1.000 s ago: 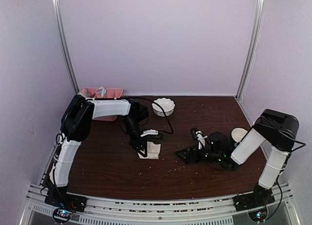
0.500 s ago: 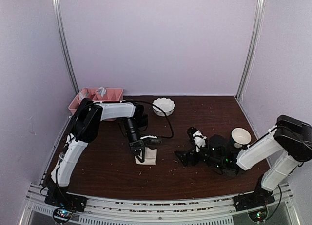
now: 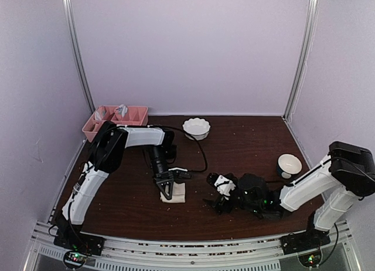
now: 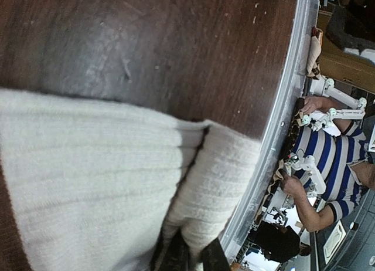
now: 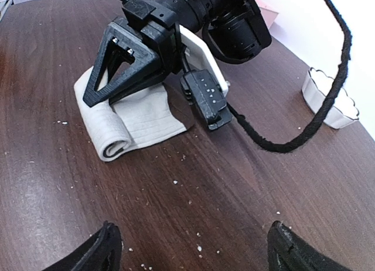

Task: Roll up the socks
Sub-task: Roll the sock at the center of the board.

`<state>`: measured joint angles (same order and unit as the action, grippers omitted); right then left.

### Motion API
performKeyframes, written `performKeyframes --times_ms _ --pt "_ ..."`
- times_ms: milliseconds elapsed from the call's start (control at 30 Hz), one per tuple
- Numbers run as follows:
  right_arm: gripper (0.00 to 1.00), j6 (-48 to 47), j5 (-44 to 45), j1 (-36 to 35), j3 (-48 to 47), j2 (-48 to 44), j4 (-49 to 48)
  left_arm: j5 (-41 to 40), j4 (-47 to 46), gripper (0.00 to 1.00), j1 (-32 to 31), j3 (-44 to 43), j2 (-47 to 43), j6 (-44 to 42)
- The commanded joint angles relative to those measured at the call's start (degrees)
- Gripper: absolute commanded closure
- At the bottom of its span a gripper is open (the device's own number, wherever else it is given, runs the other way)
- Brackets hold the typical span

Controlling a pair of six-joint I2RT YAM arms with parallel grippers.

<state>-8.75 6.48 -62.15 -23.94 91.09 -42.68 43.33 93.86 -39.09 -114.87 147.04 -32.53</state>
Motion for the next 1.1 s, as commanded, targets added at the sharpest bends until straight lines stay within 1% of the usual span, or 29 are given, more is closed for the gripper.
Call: performKeyframes --times_ms 0,67,167,333,400,567,800,933,967,1067 --pt "0.20 -12.3 -0.7 -2.7 -3.5 2.0 5.0 -8.4 -5.4 0.99 -0.3 -0.5 5.4 1.1" --pt "0.30 -16.0 -0.3 -4.4 -7.0 3.9 8.6 -8.9 -5.5 0.99 -0.3 -0.7 5.8 1.2" --pt "0.39 -19.4 -2.3 -5.2 -11.4 6.6 11.8 -9.4 -6.0 0.99 -0.2 -0.8 6.0 1.6" --pt "0.45 -22.8 -8.7 -5.4 -18.7 10.7 18.0 -9.0 -5.9 0.98 -0.2 -1.6 6.4 1.4" --pt "0.47 -24.3 -10.5 -5.4 -21.0 12.5 19.4 -9.4 -5.8 0.98 -0.2 -1.8 6.8 1.3" --pt "0.56 -26.2 -13.1 -5.3 -25.8 17.1 22.4 -8.5 -5.7 0.98 0.1 -1.8 7.3 0.5" --pt "0.60 -27.2 -11.3 -4.6 -30.5 22.7 22.4 -7.7 -5.1 0.98 0.2 -1.6 7.4 -0.9" --pt "0.64 -27.3 -10.9 -4.1 -32.7 24.8 23.2 -7.7 -4.5 0.98 0.3 -1.4 7.3 -1.9" --pt "0.66 -27.4 -11.0 -4.0 -33.1 25.2 23.8 -7.7 -4.5 0.98 0.4 -1.4 7.2 -2.0" --pt "0.77 -27.4 -11.5 -3.9 -33.4 25.9 25.8 -7.5 -4.6 0.97 0.9 -1.6 7.0 -2.1"
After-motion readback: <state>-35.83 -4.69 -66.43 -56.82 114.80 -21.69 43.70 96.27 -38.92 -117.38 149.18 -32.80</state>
